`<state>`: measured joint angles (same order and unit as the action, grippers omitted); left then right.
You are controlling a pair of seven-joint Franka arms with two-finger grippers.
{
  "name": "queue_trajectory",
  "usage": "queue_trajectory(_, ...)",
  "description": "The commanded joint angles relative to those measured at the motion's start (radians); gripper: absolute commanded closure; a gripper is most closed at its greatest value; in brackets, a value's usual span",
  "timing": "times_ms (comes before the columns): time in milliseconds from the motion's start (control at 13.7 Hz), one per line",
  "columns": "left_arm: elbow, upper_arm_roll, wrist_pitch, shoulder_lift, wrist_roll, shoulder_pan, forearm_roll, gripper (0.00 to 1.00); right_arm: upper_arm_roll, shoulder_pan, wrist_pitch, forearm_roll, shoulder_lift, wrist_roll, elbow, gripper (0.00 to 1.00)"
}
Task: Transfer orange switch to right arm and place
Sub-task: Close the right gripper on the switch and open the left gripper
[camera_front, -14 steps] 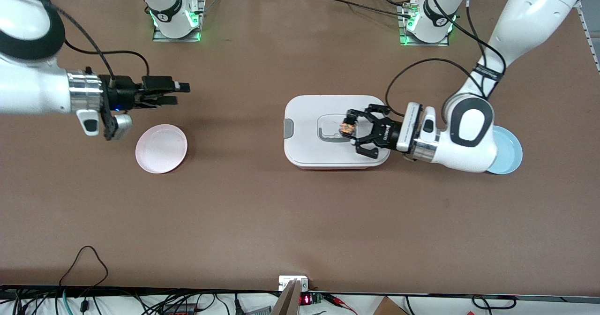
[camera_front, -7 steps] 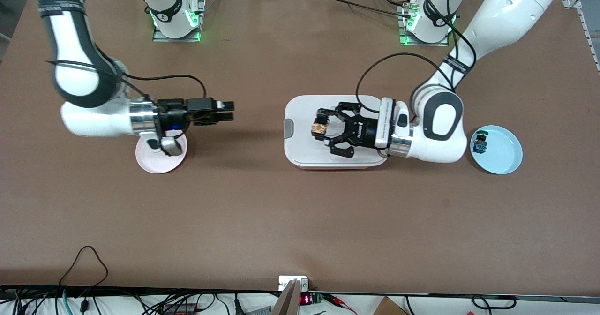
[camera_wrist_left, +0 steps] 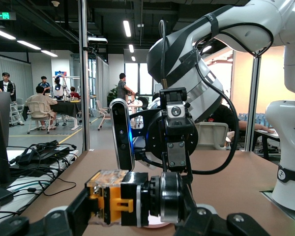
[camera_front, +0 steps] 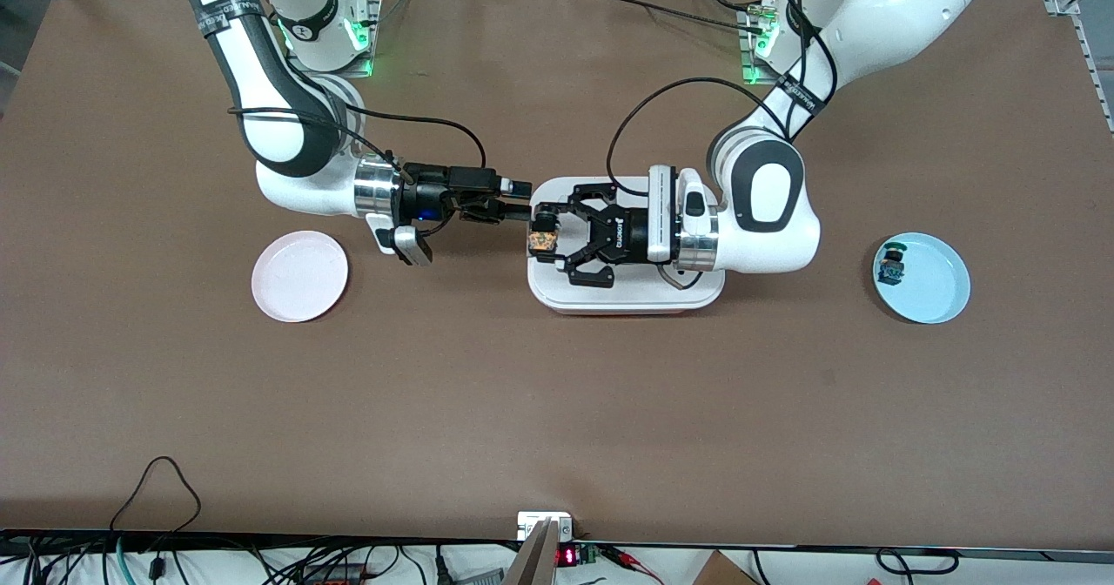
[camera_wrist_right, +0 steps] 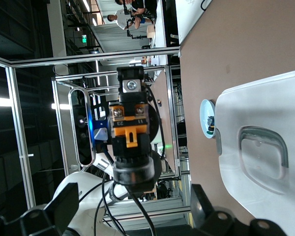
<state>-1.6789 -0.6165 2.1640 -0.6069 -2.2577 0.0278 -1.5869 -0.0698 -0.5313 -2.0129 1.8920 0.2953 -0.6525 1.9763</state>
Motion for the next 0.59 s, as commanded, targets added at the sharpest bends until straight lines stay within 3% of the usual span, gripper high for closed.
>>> queue_trajectory(0,-0.004,0.004,0.023,0.019,-0.02,-0.008,-0.036,1.0,-0.008,0.001,-0.004,0.05,-0.022,-0.024,0.024,0.0)
queue_trajectory(73,-0.004,0.004,0.023,0.019,-0.022,-0.008,-0.036,1.0,-0.008,-0.01,-0.004,0.056,-0.021,-0.024,0.022,0.07)
queue_trajectory(220,-0.004,0.003,0.025,0.022,-0.017,-0.008,-0.036,1.0,-0.008,-0.012,-0.004,0.059,-0.016,-0.027,0.015,0.3)
queue_trajectory(366,-0.004,0.003,0.025,0.022,-0.017,-0.008,-0.036,1.0,-0.008,-0.012,-0.003,0.062,-0.007,-0.039,0.009,0.39)
queue_trajectory(512,-0.004,0.001,0.025,0.021,-0.016,-0.019,-0.038,1.0,-0.008,-0.01,0.0,0.062,0.008,-0.041,-0.01,0.41)
